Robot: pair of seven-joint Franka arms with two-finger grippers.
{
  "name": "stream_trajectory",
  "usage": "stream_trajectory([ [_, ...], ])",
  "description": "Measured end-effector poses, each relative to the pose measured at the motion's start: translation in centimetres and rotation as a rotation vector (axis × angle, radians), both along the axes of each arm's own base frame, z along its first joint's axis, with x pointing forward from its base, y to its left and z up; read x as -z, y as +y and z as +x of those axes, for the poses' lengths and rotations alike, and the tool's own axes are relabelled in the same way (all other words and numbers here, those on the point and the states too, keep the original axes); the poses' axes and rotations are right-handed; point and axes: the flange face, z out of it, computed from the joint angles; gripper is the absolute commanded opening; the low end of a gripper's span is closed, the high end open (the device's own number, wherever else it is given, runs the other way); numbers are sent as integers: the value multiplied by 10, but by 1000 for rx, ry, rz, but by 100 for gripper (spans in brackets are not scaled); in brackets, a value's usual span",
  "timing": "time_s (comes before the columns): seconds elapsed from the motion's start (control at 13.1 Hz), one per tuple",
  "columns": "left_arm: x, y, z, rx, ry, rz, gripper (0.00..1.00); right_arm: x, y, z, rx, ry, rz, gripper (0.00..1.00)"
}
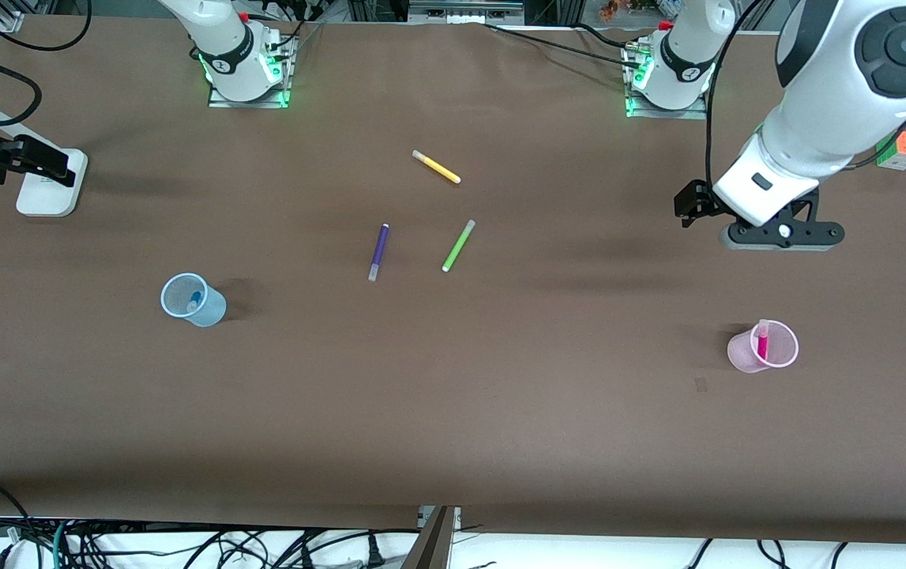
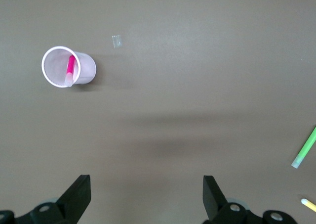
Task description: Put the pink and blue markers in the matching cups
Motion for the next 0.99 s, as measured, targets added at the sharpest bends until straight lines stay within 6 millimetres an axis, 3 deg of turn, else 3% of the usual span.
stream_trajectory([
  [0.23,12,0,-15,11,-12,8,100,0,1,1,-2,0,0,100],
  [0.54,26,1,-10,10,3,7,100,0,3,1,-5,0,0,100],
  [0.99,26,10,-8,-3,9,8,100,2,3,2,-5,3,0,100],
])
